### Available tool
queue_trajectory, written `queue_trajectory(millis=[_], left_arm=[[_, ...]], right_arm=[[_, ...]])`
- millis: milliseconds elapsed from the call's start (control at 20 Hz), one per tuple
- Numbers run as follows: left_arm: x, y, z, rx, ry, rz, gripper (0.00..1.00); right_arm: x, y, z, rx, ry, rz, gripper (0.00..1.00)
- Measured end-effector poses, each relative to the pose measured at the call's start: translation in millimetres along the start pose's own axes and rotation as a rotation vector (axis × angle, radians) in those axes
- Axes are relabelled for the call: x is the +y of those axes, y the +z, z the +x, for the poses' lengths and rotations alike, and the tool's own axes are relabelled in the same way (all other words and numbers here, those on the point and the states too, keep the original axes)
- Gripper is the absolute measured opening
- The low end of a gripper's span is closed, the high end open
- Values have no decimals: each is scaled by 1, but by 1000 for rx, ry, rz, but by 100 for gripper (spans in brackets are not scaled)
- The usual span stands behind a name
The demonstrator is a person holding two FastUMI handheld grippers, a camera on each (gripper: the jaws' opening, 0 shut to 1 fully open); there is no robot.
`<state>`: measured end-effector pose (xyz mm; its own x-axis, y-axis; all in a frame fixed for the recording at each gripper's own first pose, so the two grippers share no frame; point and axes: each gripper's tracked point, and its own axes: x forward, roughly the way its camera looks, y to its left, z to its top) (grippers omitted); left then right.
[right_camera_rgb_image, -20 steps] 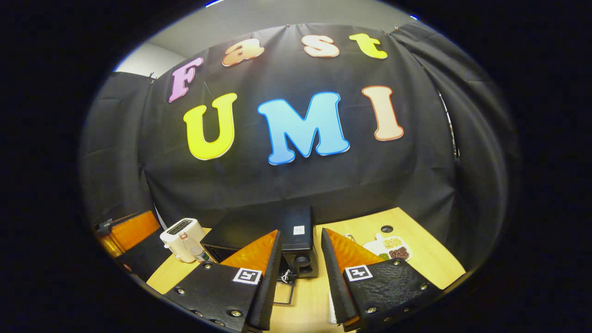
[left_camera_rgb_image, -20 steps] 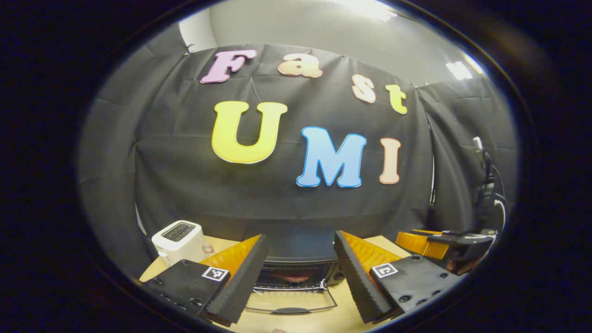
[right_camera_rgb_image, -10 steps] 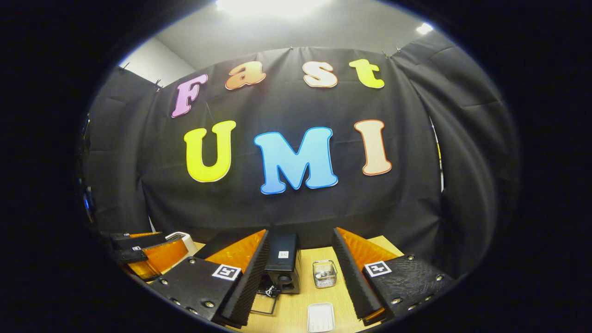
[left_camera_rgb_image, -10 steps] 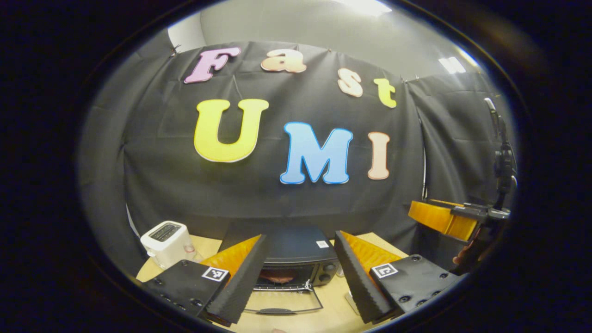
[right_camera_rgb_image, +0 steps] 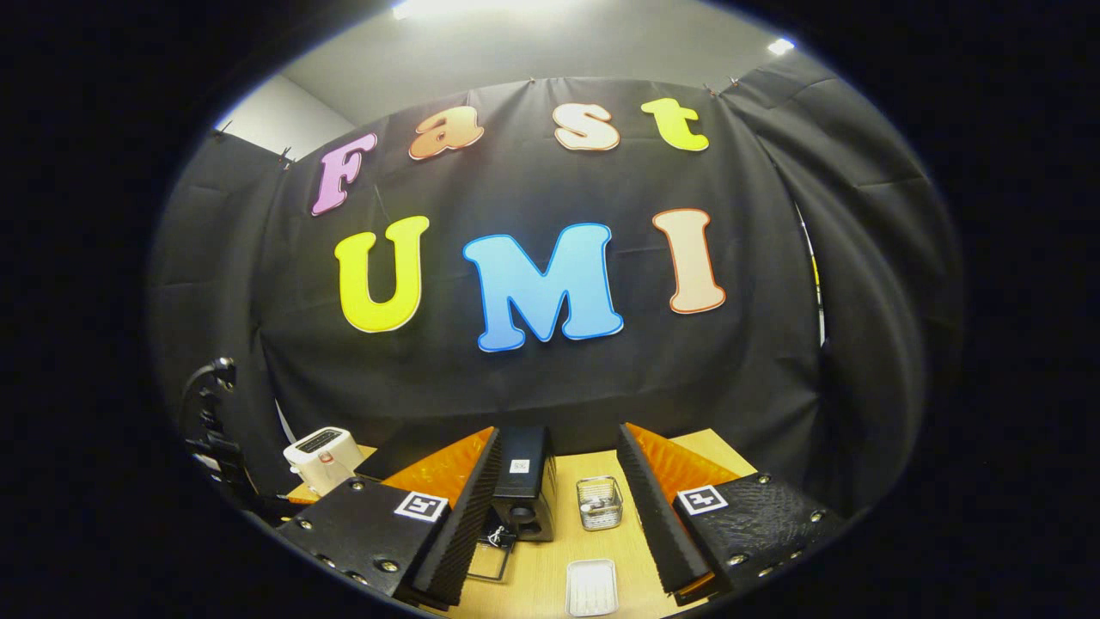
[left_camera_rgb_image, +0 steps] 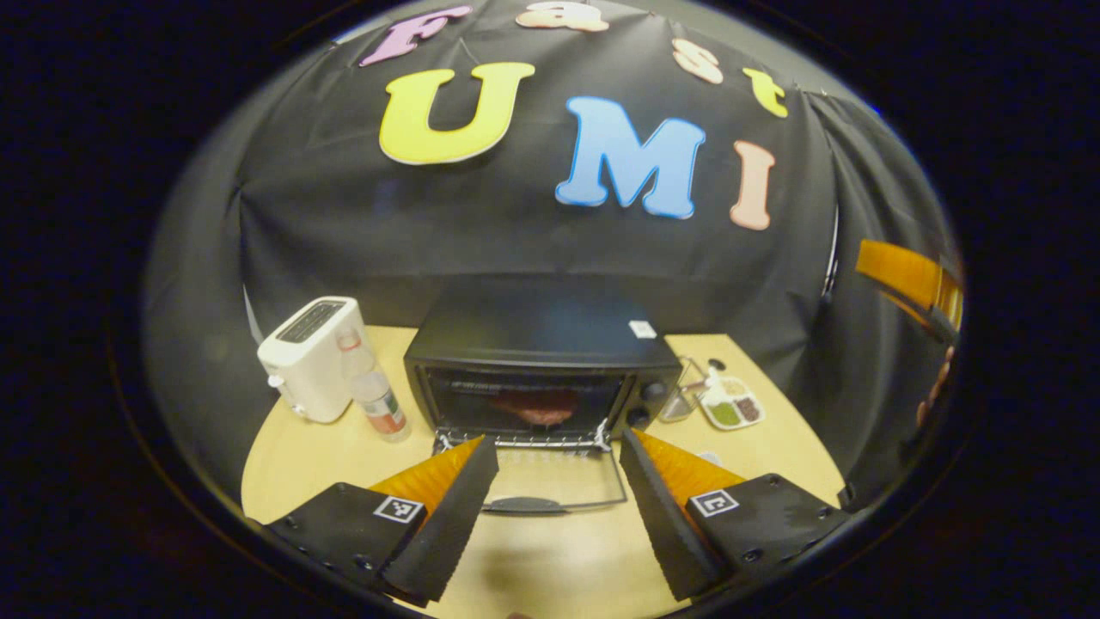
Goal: Open the electric oven with the left hand, put the food in, and close the electric oven.
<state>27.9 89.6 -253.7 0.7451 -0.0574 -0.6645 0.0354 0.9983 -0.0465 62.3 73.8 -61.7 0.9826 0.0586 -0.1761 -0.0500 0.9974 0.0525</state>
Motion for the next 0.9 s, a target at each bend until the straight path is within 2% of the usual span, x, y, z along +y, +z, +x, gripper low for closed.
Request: queue_trajectory(millis=[250,350,500,550,650,900], left_arm=[[1,-64,29,190,7,-9,97],[9,-84,36,241,35,8,97],[9,-119,53,338,26,6,97],[9,-128,59,371,23,7,100],[12,-144,69,430,19,22,97],[18,-178,90,528,23,10,97]], right_arm=[[-11,-9,2,28,-20,8,82],[-18,-14,3,41,-33,10,82],[-27,-21,5,57,-49,16,82],[-30,-23,6,61,-56,15,82],[-36,-25,5,67,-66,13,82],[-49,-33,6,86,-91,10,82]])
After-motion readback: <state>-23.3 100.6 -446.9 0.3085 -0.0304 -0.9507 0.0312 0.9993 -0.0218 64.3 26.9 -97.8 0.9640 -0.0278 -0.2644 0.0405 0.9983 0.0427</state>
